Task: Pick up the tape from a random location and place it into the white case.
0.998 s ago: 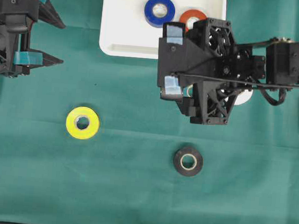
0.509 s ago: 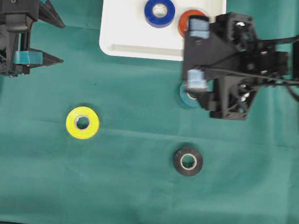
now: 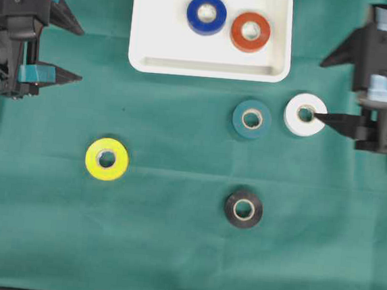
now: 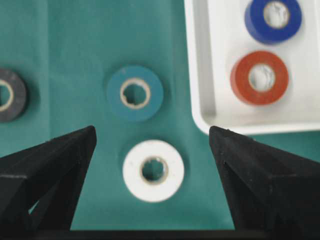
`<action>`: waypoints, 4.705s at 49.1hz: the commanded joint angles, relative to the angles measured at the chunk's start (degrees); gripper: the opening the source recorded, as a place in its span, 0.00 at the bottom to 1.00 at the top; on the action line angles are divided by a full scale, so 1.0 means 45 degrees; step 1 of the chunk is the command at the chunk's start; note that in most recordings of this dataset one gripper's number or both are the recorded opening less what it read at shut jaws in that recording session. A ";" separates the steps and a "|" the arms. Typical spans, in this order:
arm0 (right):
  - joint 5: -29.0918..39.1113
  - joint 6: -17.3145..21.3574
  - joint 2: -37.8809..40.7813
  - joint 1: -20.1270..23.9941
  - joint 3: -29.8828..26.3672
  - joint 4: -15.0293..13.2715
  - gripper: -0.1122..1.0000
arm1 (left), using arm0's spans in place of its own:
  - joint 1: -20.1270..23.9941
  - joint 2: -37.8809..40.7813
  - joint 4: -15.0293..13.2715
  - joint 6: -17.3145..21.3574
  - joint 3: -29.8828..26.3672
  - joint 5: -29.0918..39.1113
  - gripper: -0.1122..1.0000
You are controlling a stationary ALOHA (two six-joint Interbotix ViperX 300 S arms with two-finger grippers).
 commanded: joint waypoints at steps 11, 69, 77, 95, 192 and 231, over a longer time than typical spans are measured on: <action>-0.0410 0.0137 -0.1250 0.0020 0.0977 -0.0059 0.91 | 0.0039 -0.0039 0.0000 -0.0020 -0.0273 -0.0098 0.98; -0.0723 0.0117 -0.1406 0.0020 0.1211 -0.0059 0.91 | -0.2930 -0.0059 -0.0078 -0.0020 -0.0215 -0.0332 0.98; -0.0723 0.0117 -0.1387 0.0020 0.1191 -0.0059 0.91 | -0.3418 -0.0039 -0.0059 -0.0020 -0.0195 -0.0625 0.98; -0.0742 0.0117 -0.1387 0.0020 0.1211 -0.0059 0.91 | -0.3418 0.0254 -0.0059 -0.0020 -0.0313 -0.0762 0.98; -0.0898 -0.0059 -0.1230 0.0020 0.1172 -0.0488 0.91 | -0.4355 1.0488 0.0000 0.1035 -1.2305 0.1074 0.98; -0.0898 0.0000 -0.1230 0.0020 0.1172 -0.0508 0.91 | -0.4277 1.0918 0.0020 0.1016 -1.2305 0.1074 0.98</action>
